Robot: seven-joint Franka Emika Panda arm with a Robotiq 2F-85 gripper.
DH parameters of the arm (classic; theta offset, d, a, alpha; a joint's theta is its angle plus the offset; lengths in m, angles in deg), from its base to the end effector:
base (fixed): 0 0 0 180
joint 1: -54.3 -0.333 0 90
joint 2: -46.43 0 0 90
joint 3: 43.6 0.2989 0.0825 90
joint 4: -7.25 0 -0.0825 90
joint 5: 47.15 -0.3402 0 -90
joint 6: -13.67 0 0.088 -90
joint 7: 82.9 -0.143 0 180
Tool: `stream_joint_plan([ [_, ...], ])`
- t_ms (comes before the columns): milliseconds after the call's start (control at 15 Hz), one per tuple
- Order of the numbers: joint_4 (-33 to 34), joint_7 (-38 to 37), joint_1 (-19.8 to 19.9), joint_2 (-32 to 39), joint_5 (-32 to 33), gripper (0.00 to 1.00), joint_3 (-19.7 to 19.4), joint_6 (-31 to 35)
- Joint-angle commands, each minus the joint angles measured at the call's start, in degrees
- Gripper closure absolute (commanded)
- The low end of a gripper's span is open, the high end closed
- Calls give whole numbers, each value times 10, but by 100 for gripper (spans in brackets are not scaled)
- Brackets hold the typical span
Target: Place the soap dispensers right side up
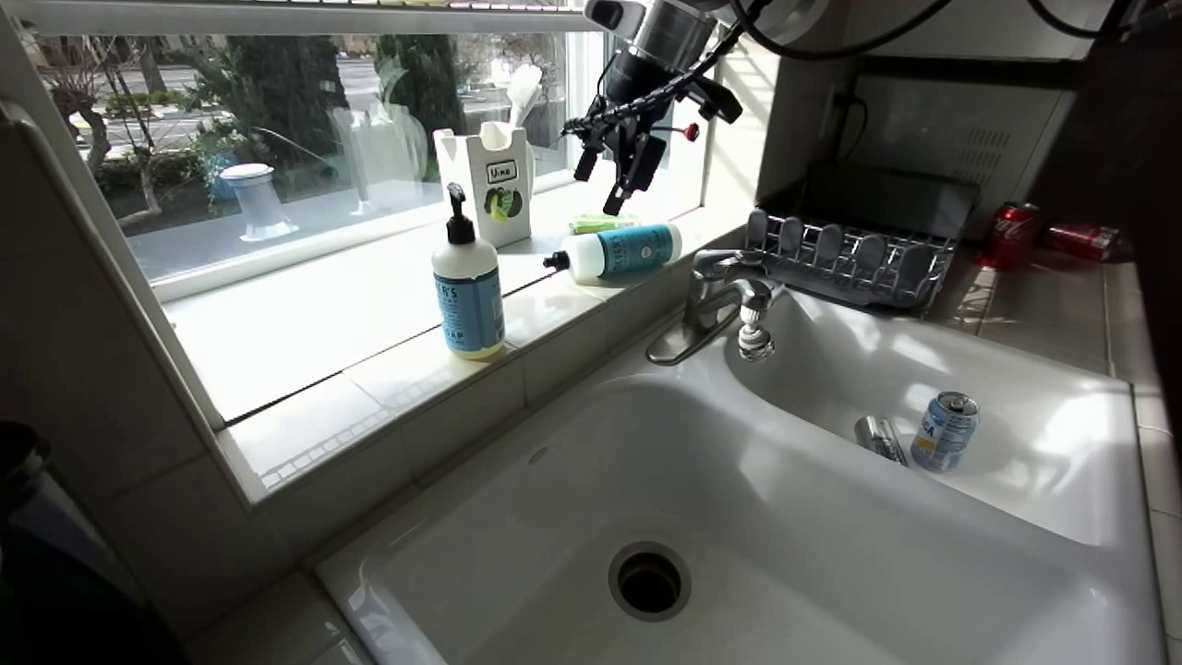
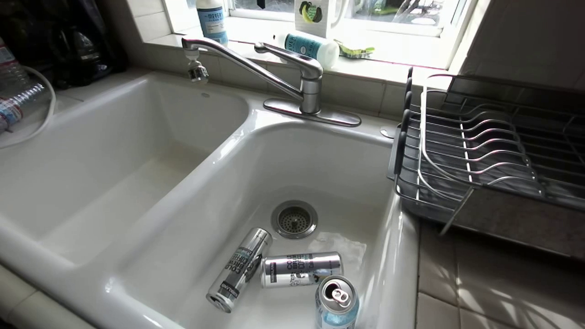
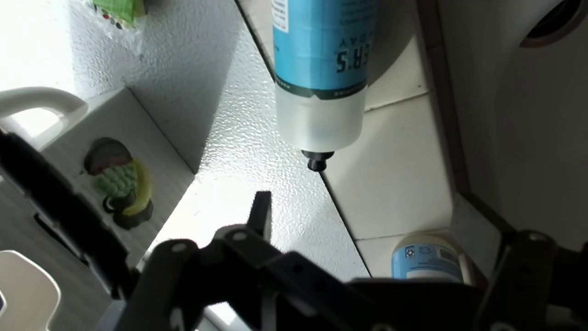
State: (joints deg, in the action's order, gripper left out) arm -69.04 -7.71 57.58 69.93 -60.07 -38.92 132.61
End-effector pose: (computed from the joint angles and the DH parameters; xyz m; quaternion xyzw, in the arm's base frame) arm 0.6740 0.0251 0.4948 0.7941 0.5720 0.2054 0.0023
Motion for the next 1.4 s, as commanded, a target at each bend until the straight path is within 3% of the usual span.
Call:
stream_joint_plan([
  [0, 3, -2, 6, 1, -3, 0, 8, -2],
  [533, -6, -8, 0, 3, 9, 0, 5, 2],
  [933, -75, -8, -11, 1, 19, 0, 10, 85],
  [1333, -61, -19, -17, 26, 93, 0, 0, 92],
])
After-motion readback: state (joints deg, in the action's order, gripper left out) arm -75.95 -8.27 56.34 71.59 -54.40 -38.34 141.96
